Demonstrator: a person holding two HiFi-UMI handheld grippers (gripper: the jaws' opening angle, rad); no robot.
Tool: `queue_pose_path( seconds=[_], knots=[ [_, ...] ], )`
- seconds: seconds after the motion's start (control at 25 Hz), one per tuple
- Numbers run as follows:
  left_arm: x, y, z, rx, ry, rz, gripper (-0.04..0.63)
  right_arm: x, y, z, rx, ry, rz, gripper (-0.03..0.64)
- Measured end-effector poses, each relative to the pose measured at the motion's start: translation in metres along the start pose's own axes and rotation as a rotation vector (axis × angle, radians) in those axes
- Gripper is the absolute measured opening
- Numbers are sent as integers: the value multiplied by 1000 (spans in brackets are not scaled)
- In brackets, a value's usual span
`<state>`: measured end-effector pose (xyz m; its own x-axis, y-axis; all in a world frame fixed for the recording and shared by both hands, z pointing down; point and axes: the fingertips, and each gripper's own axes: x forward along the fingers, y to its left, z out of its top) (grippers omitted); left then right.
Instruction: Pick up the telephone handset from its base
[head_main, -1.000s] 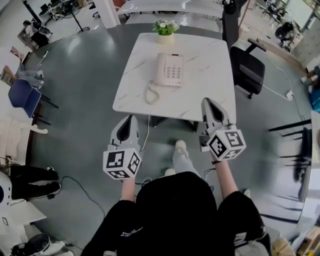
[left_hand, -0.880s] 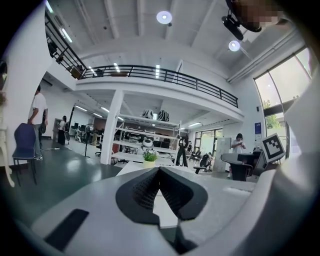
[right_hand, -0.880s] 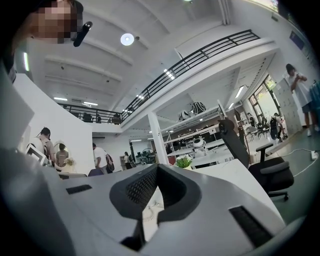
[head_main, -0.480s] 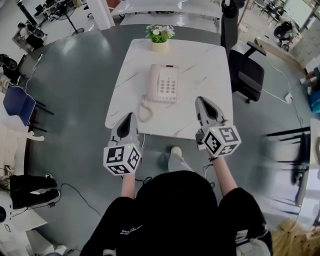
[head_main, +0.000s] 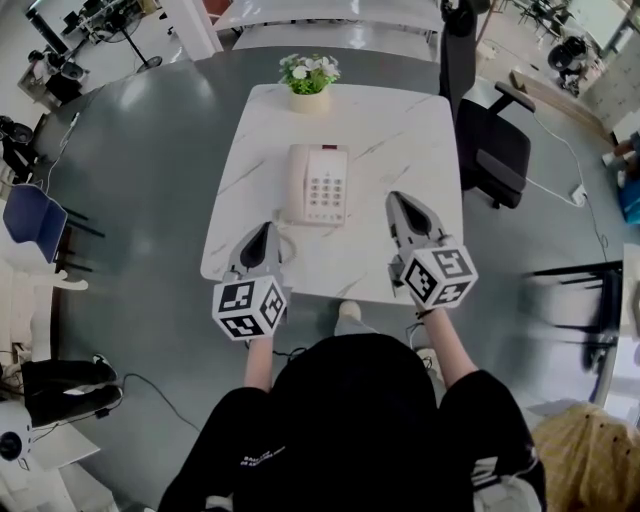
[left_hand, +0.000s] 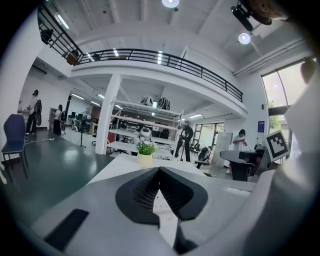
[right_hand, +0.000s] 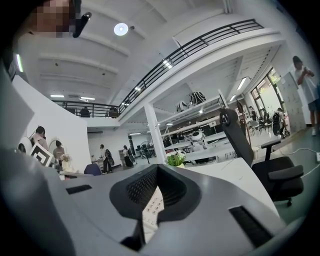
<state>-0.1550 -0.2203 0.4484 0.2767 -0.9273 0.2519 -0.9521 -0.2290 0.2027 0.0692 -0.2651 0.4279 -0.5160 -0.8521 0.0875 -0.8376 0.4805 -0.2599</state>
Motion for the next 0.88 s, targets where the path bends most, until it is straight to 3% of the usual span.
queue_pose_path(
  seconds=[0.44, 0.76, 0.88],
  knots=[
    [59, 20, -15, -24, 103, 30, -2, 45, -14, -17, 15, 54, 31, -9],
    [107, 33, -31, 0, 247, 14, 0, 68, -28, -28, 58, 84, -22, -9],
    [130, 39, -39, -3, 293, 12, 58, 76, -35, -34, 77, 101, -45, -9]
  ],
)
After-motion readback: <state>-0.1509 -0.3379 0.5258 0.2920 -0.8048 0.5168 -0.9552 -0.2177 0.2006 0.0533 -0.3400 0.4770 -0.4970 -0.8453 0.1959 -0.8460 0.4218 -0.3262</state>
